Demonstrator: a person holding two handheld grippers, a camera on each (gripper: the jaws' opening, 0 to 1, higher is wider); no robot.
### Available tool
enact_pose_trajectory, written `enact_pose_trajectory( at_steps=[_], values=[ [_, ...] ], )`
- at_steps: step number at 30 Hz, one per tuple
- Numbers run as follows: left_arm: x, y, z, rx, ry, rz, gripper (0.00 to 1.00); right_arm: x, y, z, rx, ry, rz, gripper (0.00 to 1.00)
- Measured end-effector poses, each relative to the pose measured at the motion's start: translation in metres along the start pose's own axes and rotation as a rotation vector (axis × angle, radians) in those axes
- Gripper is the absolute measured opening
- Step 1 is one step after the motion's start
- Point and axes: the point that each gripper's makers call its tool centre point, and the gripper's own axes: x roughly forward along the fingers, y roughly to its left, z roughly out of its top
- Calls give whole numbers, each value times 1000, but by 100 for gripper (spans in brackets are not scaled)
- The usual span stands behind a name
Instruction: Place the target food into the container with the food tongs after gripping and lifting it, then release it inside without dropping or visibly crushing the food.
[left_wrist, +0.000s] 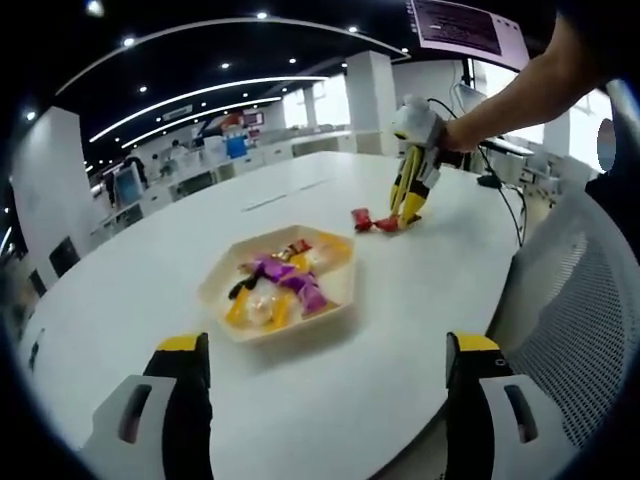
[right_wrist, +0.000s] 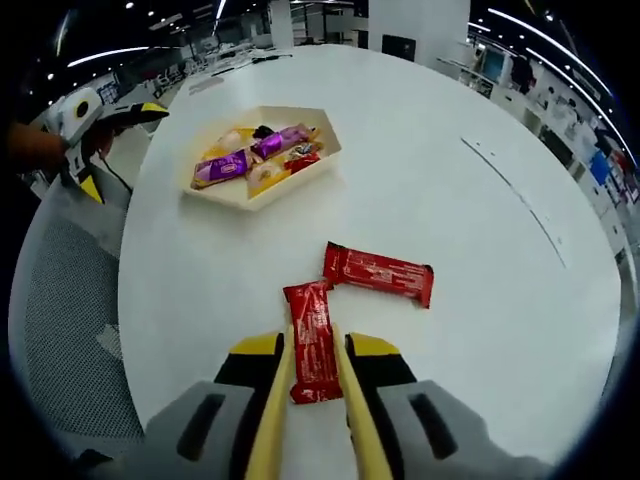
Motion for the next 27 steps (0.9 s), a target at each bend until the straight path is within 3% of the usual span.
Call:
enact_pose_trajectory(
  at_steps=[13, 27],
  values=[
    [0, -1, 4, -71, -28, -25, 99, -35, -25, 21, 48, -12, -80, 23],
    [-1, -1, 5, -60, -34, -24, 99, -52, -30, 54, 34, -34, -128, 23]
  ],
)
